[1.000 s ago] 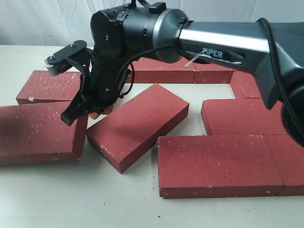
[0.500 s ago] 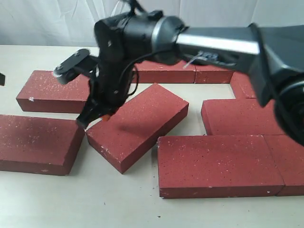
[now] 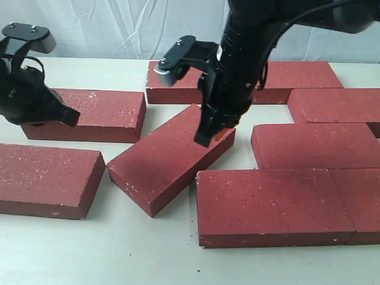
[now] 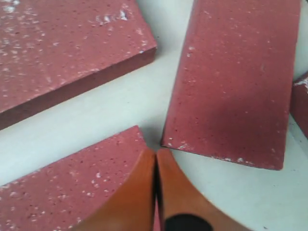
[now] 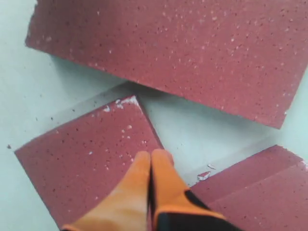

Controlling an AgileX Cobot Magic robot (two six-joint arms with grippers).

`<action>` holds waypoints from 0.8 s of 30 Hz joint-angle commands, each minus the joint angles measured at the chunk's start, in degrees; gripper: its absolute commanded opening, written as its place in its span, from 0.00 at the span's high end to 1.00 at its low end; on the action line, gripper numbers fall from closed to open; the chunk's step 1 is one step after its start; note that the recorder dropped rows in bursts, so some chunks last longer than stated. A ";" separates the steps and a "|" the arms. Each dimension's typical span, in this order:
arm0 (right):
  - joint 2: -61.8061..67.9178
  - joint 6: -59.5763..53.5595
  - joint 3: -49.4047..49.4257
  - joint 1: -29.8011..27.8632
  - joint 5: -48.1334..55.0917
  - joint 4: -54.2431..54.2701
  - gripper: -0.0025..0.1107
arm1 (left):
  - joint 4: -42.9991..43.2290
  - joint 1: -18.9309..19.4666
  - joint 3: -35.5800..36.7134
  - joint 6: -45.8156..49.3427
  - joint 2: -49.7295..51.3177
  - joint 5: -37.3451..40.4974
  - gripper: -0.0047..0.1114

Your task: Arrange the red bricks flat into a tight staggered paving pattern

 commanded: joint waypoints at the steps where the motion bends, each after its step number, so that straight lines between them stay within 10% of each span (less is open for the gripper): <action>1: -1.07 -10.47 6.67 -2.10 -3.66 2.52 0.99 | -0.83 -4.96 -0.39 0.16 -0.37 1.14 0.96; 13: 6.69 -22.03 7.75 -1.99 -14.20 10.98 0.99 | 0.16 -14.21 -0.39 -0.05 7.75 6.49 0.96; 18: 6.82 -8.44 7.28 -5.14 -31.31 3.73 0.99 | 0.43 -17.49 -0.39 -1.82 11.84 6.98 0.96; 24: 11.19 -6.79 0.03 -13.78 -26.75 11.63 0.99 | 1.48 -17.95 -1.06 -3.09 17.79 8.92 0.96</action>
